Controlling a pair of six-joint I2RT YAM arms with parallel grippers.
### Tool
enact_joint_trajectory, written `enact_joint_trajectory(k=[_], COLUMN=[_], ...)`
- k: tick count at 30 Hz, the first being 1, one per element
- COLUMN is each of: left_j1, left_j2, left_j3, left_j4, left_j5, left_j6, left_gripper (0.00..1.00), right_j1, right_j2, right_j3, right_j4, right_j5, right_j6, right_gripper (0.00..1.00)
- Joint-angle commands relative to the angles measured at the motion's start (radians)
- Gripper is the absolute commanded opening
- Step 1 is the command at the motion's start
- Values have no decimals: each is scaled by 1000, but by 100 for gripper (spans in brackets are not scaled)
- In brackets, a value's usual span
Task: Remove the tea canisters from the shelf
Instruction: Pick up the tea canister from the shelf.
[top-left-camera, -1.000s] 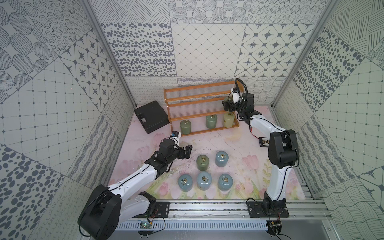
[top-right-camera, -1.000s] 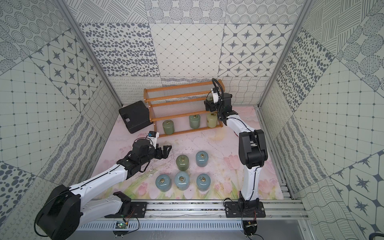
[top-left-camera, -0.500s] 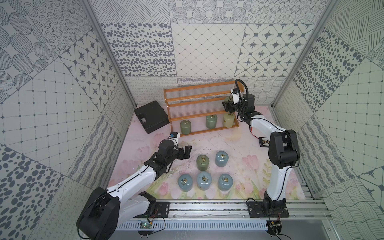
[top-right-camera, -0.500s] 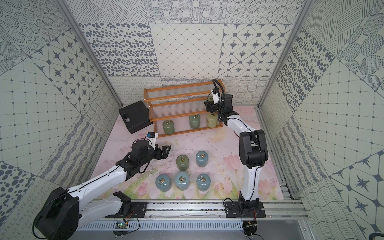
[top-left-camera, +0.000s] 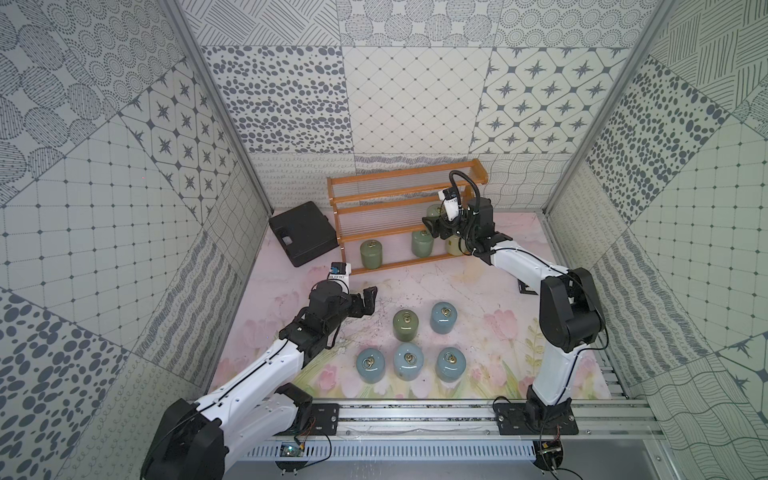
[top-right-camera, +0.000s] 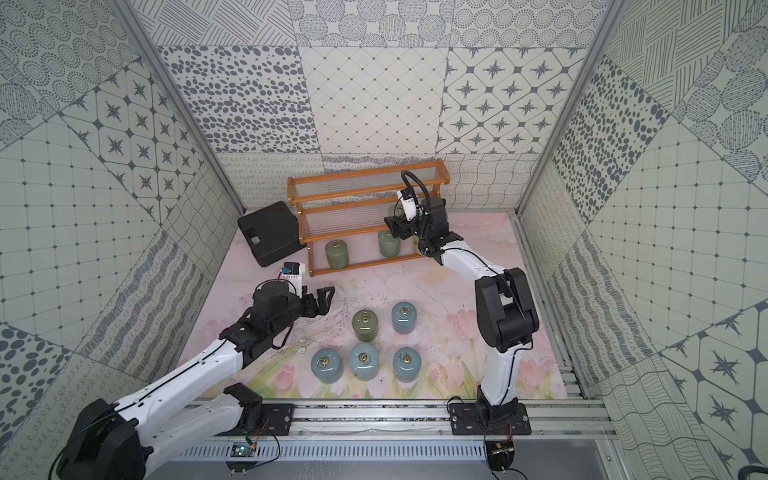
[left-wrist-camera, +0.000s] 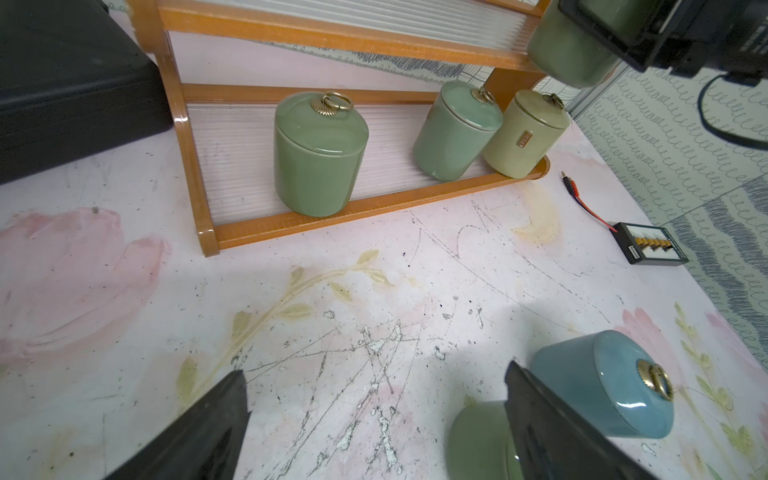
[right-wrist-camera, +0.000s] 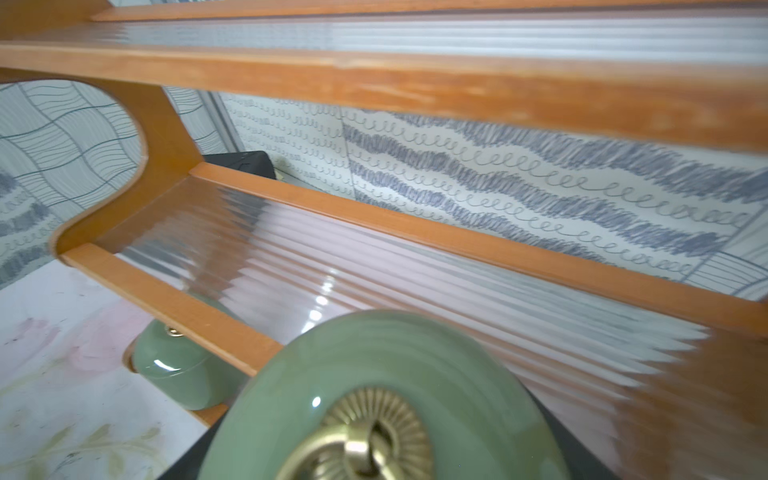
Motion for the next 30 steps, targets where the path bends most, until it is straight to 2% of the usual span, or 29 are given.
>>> enact_joint_trajectory(k=[1,7,15,30], left_j1=[19,83,172,203], left_j2=[-59,-93,-146,-174], left_j3=[32,79,84,77], left_j4=[-112,-231,-287,-314], left_j5=[-67,-61,-31,-29], left_j6=[52,69,46,45], left_gripper=[100,100,100,100], right_j1=[51,156,302,502], right_j2=[-78,-120,-135,-53], right_j3=[-32,-104,-181,-245], right_j4=[112,148,181,251], right_j5=[-33,-34,-16,25], right_j6=[23,41,53,129], right_gripper=[73,73,73,73])
